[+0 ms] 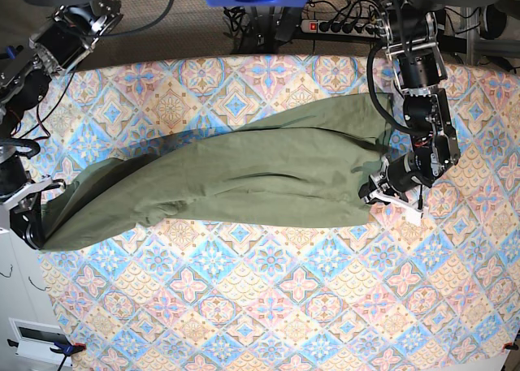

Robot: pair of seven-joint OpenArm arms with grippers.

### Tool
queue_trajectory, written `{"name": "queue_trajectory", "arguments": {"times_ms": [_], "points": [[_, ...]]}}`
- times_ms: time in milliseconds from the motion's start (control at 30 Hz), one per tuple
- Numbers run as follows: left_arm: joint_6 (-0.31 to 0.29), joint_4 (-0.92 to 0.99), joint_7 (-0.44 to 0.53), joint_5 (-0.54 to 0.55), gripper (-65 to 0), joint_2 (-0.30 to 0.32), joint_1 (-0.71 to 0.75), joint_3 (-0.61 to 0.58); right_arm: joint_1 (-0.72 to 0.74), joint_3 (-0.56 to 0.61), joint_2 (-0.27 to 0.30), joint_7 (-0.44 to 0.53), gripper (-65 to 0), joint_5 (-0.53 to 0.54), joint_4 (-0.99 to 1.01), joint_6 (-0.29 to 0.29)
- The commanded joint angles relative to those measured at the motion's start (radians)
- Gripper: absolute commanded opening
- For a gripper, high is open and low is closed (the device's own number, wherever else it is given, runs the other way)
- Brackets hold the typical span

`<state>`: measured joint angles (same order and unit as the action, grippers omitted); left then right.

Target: Layout the t-shirt on the table in an organized manner, then fold the t-shirt properly

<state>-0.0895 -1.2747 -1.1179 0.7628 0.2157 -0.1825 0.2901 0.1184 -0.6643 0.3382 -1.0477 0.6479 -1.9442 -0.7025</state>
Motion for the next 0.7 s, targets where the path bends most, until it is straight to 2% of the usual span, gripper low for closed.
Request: {"name": "queue_trajectory", "arguments": {"times_ms": [0,167,300,467,600,667], "points": [[-0.006,-0.038,0.008,0.021,-65.0,0.009,-0.021,0.001,0.017,-0.004,0.023,0.033,-64.3,0.019,-0.014,0.004],[-0.006,-0.19,0.008,0.021,-65.0,0.009,0.01,0.002,0.017,-0.004,0.023,0.033,-64.3,0.017,-0.014,0.004],[-0.01,-0.219,0.012,0.021,-65.0,0.009,0.002,0.004,0.017,-0.004,0.023,0.033,-64.3,0.017,-0.013,0.004],[-0.048,-0.334,0.008,0.028,-65.0,0.009,0.001,0.008,0.017,-0.015,0.023,0.033,-64.3,0.017,-0.013,0.004],[-0.049,-0.438,0.008,0.077,-65.0,0.012,0.01,0.027,0.019,-0.087,0.023,0.028,-64.3,0.025,-0.013,0.004],[-0.049,-0.494,0.006,0.114,-65.0,0.014,0.016,0.093,0.019,-0.125,0.026,0.027,-64.3,0.025,-0.013,0.004]]}}
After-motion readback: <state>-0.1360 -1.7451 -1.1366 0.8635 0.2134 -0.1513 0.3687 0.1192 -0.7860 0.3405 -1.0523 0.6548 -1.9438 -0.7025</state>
